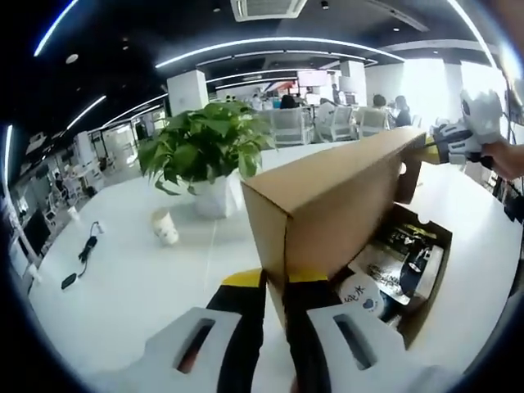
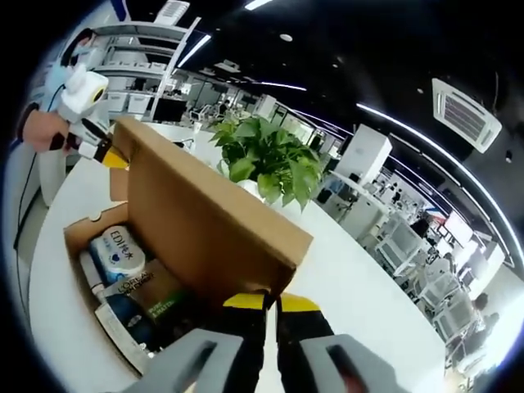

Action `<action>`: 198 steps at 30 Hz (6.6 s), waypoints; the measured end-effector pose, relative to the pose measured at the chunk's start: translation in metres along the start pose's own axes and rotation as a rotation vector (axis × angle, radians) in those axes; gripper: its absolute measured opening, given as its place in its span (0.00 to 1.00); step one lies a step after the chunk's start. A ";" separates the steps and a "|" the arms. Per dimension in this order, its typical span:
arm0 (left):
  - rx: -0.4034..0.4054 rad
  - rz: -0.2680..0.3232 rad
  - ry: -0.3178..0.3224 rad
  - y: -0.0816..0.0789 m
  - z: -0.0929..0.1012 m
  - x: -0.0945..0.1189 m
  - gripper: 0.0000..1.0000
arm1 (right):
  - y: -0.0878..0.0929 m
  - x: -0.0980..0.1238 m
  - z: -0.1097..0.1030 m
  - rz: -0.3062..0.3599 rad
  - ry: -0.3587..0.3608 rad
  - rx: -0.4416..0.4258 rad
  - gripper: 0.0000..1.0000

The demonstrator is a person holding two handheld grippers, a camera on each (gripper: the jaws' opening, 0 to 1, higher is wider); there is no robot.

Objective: Operate the shoe box by opening the lid, removing the specified soft item, and placing it in the target area until the item is outside and the box remains undamaged.

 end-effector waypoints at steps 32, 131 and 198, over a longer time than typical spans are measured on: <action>0.018 -0.055 0.022 -0.006 -0.020 -0.032 0.06 | -0.023 -0.043 0.017 -0.090 -0.015 0.061 0.00; 0.017 -0.241 0.093 0.007 -0.036 -0.127 0.06 | 0.020 -0.096 0.026 -0.295 -0.038 -0.115 0.03; 0.014 -0.345 0.095 0.024 -0.022 -0.139 0.17 | 0.044 -0.127 0.018 -0.445 -0.071 -0.096 0.05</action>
Point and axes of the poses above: the point that each gripper's makers call its tool centre point, and the gripper's own axes: x roughly backward along the fingers, z roughly to its right, y roughly out of its underside, the point moved 8 cm from there along x, roughly backward along the fingers, and after that the axes turned 12 degrees about -x, right-handed, at the moved point
